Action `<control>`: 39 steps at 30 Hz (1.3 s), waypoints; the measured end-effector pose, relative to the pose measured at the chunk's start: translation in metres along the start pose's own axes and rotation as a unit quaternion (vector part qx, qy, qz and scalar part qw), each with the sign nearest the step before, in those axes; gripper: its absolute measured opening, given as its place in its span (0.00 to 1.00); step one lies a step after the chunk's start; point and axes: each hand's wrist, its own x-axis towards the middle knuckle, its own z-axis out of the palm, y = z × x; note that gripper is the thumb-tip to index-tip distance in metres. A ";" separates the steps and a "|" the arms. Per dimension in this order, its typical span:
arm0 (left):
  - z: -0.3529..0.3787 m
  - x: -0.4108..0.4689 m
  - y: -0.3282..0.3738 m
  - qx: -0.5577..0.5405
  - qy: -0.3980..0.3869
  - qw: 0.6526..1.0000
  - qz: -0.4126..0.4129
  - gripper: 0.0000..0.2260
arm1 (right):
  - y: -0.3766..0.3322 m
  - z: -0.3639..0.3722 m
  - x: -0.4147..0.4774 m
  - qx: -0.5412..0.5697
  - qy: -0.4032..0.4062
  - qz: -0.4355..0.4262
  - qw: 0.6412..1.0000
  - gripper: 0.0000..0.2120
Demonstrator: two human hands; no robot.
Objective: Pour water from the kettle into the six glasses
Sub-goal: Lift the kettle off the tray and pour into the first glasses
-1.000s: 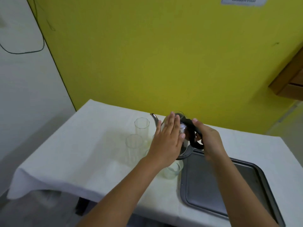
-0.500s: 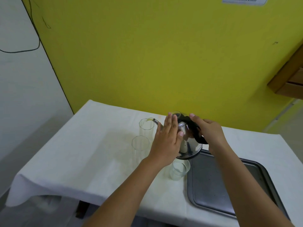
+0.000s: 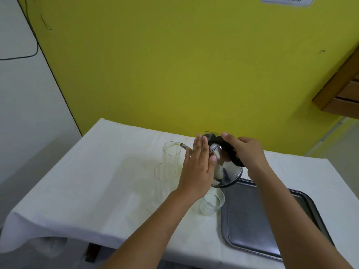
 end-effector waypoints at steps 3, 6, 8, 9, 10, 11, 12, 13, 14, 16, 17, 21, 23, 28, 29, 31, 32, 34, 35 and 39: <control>0.001 0.000 0.000 0.003 0.012 1.000 -0.004 0.29 | -0.002 0.001 0.000 -0.007 -0.002 -0.002 1.000 0.24; 0.001 -0.001 -0.001 0.008 0.013 1.000 -0.009 0.29 | -0.003 0.004 0.002 -0.011 -0.002 -0.010 1.000 0.23; 0.001 -0.002 -0.001 0.006 0.014 1.000 -0.010 0.28 | -0.002 0.005 0.002 -0.019 -0.005 -0.016 1.000 0.24; 0.001 -0.002 -0.002 0.006 0.014 1.000 -0.010 0.28 | -0.002 0.005 0.002 -0.023 -0.008 -0.019 1.000 0.24; 0.001 -0.003 -0.002 0.009 0.012 1.000 -0.010 0.29 | -0.002 0.005 0.002 -0.028 -0.010 -0.019 0.999 0.25; 0.001 -0.004 -0.003 0.014 0.012 1.000 -0.009 0.28 | -0.002 0.005 0.002 -0.033 -0.012 -0.020 0.999 0.26; 0.000 -0.004 -0.004 0.020 0.011 1.000 -0.006 0.28 | -0.002 0.005 0.002 -0.036 -0.012 -0.020 0.999 0.26; 0.000 -0.004 -0.005 0.024 0.010 1.000 -0.004 0.28 | -0.003 0.005 0.002 -0.039 -0.013 -0.022 0.999 0.27; 0.000 -0.005 -0.006 0.024 0.009 1.000 -0.004 0.28 | -0.003 0.005 0.002 -0.040 -0.012 -0.023 0.999 0.27; 0.000 -0.004 -0.007 0.021 0.009 1.000 -0.007 0.28 | -0.005 0.006 0.003 -0.044 -0.013 -0.027 0.999 0.27; 0.000 -0.004 -0.007 0.020 0.010 1.000 -0.008 0.28 | -0.005 0.006 0.004 -0.049 -0.012 -0.029 0.998 0.27; 0.000 -0.004 -0.006 0.007 0.014 1.000 -0.012 0.27 | -0.009 0.005 0.004 -0.067 -0.006 -0.037 0.997 0.25; 0.000 -0.004 -0.005 0.000 0.016 1.000 -0.014 0.27 | -0.010 0.005 0.004 -0.072 -0.007 -0.041 0.997 0.25; -0.002 -0.002 -0.002 -0.005 0.012 1.000 -0.014 0.28 | -0.013 0.002 0.004 -0.084 -0.001 -0.043 0.996 0.26; -0.002 -0.002 -0.002 -0.006 0.012 1.000 -0.013 0.28 | -0.014 0.002 0.003 -0.087 0.002 -0.045 0.995 0.26; -0.001 -0.001 -0.003 -0.009 0.013 1.000 -0.012 0.29 | -0.017 0.003 0.003 -0.089 0.005 -0.045 0.995 0.27; -0.002 -0.001 -0.004 -0.010 0.014 1.000 -0.012 0.29 | -0.018 0.003 0.002 -0.092 0.006 -0.045 0.995 0.27; -0.003 -0.001 -0.003 -0.012 0.015 1.000 -0.014 0.29 | -0.019 0.005 0.001 -0.095 0.007 -0.045 0.994 0.26; -0.003 0.000 -0.003 -0.012 0.016 1.000 -0.014 0.29 | -0.019 0.005 0.001 -0.098 0.008 -0.046 0.994 0.26; -0.005 -0.001 -0.004 -0.014 0.016 1.000 -0.015 0.25 | -0.021 0.007 0.000 -0.120 0.013 -0.056 0.991 0.26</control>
